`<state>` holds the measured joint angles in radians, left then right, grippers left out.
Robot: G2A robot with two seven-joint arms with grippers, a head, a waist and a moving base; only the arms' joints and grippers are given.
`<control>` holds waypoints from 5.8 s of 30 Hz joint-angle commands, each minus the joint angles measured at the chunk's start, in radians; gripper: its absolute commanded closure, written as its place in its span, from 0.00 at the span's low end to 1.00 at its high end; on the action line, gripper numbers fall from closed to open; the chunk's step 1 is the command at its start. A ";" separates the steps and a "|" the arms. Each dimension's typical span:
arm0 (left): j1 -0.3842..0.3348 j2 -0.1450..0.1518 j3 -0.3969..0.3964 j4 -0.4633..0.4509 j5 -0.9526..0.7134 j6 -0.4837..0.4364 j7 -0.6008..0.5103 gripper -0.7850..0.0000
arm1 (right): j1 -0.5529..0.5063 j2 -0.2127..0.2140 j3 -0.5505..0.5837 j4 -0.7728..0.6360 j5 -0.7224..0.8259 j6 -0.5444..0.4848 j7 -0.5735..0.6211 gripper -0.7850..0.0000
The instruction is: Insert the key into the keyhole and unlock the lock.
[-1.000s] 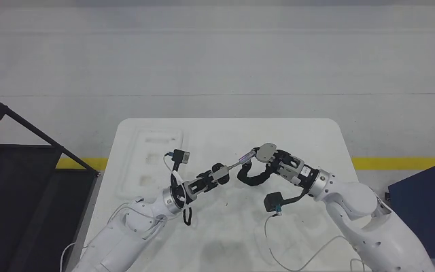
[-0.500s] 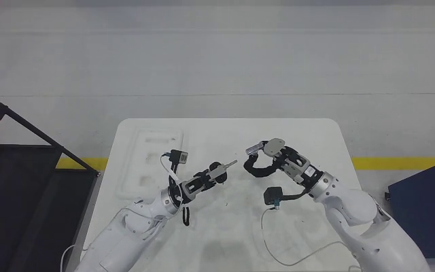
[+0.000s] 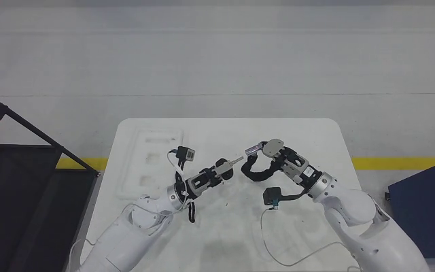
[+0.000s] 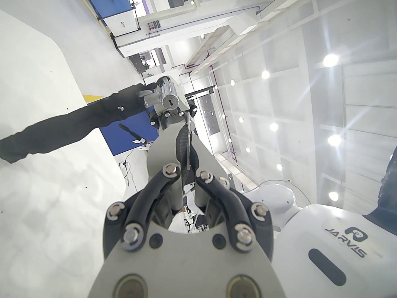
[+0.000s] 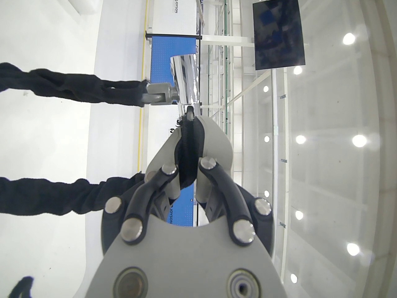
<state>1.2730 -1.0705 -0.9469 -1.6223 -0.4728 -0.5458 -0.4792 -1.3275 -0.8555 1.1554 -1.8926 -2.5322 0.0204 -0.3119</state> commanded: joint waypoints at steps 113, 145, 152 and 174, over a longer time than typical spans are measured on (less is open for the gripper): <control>0.009 -0.111 -0.080 0.001 0.081 0.179 -0.007 1.00 | -0.002 -0.001 0.001 -0.005 -0.010 -0.003 0.008 1.00; 0.029 -0.134 -0.094 0.001 0.085 0.175 0.018 1.00 | -0.065 -0.030 0.037 -0.120 -0.168 -0.113 0.153 1.00; 0.039 -0.137 -0.096 -0.014 0.097 0.140 0.018 1.00 | -0.066 -0.038 0.039 -0.115 -0.158 -0.114 0.145 1.00; 0.065 -0.152 -0.105 -0.012 0.089 0.134 0.055 1.00 | -0.071 -0.063 0.050 -0.121 -0.145 -0.116 0.151 1.00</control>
<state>1.3380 -1.2215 -1.0525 -1.6359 -0.3839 -0.4114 -0.4232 -1.3990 -0.9174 1.2066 -2.0122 -2.6769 -0.0946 -0.1601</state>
